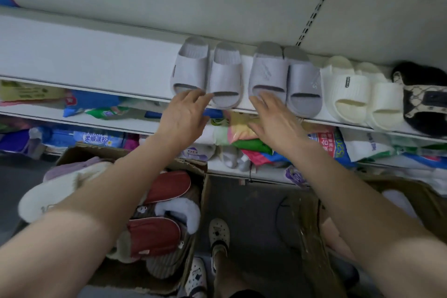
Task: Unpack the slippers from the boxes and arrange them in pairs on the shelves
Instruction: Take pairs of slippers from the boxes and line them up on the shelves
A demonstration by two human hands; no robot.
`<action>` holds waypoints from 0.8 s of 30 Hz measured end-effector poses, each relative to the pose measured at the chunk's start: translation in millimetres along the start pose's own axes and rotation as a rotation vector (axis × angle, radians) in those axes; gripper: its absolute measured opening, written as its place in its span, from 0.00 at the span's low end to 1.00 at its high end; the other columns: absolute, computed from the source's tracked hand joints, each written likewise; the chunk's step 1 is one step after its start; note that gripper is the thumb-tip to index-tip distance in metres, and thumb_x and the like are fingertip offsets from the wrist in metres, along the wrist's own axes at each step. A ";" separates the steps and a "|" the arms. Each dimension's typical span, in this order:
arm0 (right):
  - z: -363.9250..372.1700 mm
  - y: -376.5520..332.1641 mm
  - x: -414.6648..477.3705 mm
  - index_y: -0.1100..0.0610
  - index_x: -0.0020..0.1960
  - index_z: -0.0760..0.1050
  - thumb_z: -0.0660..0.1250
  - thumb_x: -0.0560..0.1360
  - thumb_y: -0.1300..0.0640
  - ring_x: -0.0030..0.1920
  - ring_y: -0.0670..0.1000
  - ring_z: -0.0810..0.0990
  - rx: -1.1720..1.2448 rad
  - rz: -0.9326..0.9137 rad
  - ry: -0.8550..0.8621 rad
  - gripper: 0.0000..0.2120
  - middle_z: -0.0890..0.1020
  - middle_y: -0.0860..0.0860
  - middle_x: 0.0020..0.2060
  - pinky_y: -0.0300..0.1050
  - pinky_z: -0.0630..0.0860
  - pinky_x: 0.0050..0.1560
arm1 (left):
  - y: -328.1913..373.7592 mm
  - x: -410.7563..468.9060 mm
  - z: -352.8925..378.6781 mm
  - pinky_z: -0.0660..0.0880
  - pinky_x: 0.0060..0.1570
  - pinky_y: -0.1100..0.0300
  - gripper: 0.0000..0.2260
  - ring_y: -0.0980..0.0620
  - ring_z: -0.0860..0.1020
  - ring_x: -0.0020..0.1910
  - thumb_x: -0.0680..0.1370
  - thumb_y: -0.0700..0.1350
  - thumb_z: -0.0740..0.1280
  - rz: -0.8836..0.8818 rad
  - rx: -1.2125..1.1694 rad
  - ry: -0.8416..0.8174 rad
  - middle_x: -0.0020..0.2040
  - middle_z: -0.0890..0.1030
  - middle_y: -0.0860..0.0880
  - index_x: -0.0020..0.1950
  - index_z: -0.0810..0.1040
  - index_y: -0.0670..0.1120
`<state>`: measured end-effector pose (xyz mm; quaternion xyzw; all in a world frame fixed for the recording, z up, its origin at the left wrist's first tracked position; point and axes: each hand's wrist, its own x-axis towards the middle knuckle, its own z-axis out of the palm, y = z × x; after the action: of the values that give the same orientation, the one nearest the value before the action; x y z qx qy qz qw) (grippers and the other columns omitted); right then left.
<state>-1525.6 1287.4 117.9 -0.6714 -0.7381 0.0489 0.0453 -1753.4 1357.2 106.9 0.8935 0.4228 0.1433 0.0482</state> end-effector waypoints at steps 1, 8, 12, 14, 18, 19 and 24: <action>0.0 0.7 -22.7 0.61 0.73 0.65 0.68 0.76 0.52 0.71 0.62 0.66 0.006 0.022 0.011 0.29 0.68 0.61 0.70 0.59 0.71 0.65 | 11.7 -9.8 -1.6 0.73 0.59 0.48 0.22 0.38 0.77 0.55 0.69 0.40 0.74 0.043 0.000 0.013 0.58 0.80 0.40 0.63 0.76 0.41; 32.5 22.3 -201.1 0.61 0.65 0.74 0.69 0.72 0.53 0.62 0.61 0.76 -0.030 0.198 0.066 0.23 0.77 0.59 0.60 0.53 0.73 0.64 | 104.6 -72.1 17.9 0.71 0.57 0.52 0.19 0.41 0.76 0.55 0.69 0.40 0.71 0.211 -0.107 -0.093 0.57 0.80 0.44 0.61 0.79 0.44; 44.9 48.3 -287.7 0.58 0.66 0.73 0.65 0.75 0.55 0.63 0.58 0.74 0.008 0.318 -0.093 0.20 0.75 0.57 0.62 0.51 0.72 0.62 | 159.7 -90.4 46.7 0.72 0.57 0.52 0.19 0.42 0.77 0.55 0.69 0.39 0.73 0.250 -0.207 -0.169 0.58 0.80 0.45 0.61 0.79 0.44; 55.1 66.3 -330.9 0.55 0.64 0.73 0.65 0.76 0.54 0.63 0.57 0.74 0.003 0.395 -0.214 0.17 0.75 0.55 0.61 0.53 0.73 0.61 | 193.8 -95.5 64.4 0.73 0.57 0.52 0.19 0.42 0.77 0.55 0.69 0.38 0.73 0.281 -0.243 -0.223 0.58 0.79 0.45 0.60 0.79 0.45; 76.5 112.5 -402.9 0.61 0.54 0.81 0.82 0.57 0.63 0.46 0.63 0.83 0.042 0.557 -0.278 0.25 0.83 0.60 0.48 0.54 0.82 0.43 | 262.1 -101.0 105.7 0.76 0.56 0.51 0.20 0.42 0.77 0.54 0.68 0.36 0.71 0.297 -0.302 -0.338 0.57 0.80 0.45 0.60 0.79 0.45; 83.5 128.7 -420.6 0.63 0.53 0.81 0.83 0.55 0.64 0.44 0.63 0.84 0.058 0.589 -0.303 0.27 0.83 0.61 0.47 0.54 0.82 0.42 | 280.5 -102.0 118.1 0.76 0.56 0.49 0.21 0.41 0.77 0.55 0.68 0.36 0.70 0.299 -0.311 -0.375 0.58 0.79 0.45 0.61 0.79 0.45; 109.3 239.3 -486.5 0.62 0.66 0.75 0.72 0.71 0.63 0.58 0.65 0.79 0.160 0.700 -0.361 0.23 0.78 0.61 0.60 0.57 0.78 0.56 | 381.6 -109.0 184.5 0.79 0.52 0.51 0.15 0.43 0.79 0.53 0.73 0.45 0.65 0.308 -0.368 -0.456 0.55 0.81 0.45 0.59 0.80 0.47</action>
<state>-1258.1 824.3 -22.8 -0.8573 -0.4547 0.2357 -0.0524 -1481.1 1036.4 -13.5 0.9323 0.2282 0.0189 0.2799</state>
